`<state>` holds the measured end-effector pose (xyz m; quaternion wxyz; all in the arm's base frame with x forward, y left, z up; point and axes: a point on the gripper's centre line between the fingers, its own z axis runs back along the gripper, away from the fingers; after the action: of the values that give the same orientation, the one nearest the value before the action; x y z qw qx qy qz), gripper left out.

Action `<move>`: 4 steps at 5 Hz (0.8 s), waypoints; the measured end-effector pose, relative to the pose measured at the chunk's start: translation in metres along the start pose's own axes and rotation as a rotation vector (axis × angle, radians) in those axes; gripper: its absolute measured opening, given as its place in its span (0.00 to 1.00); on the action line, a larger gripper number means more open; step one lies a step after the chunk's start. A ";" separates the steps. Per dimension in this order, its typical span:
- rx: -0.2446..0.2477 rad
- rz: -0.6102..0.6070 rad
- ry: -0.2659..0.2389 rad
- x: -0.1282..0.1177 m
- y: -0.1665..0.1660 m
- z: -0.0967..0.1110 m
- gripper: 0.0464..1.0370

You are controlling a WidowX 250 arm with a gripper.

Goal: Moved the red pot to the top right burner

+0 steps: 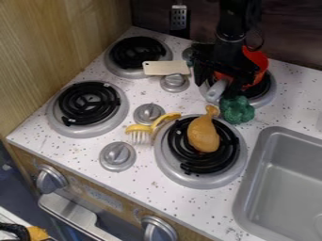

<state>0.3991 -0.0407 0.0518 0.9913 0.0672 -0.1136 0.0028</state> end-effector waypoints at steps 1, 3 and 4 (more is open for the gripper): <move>0.025 0.032 -0.059 0.018 -0.018 0.023 0.96; 0.069 0.144 -0.094 0.016 -0.009 0.043 0.96; 0.052 0.242 -0.114 0.002 0.001 0.041 0.96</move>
<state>0.3917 -0.0453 0.0922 0.9736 0.0789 -0.1766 0.1212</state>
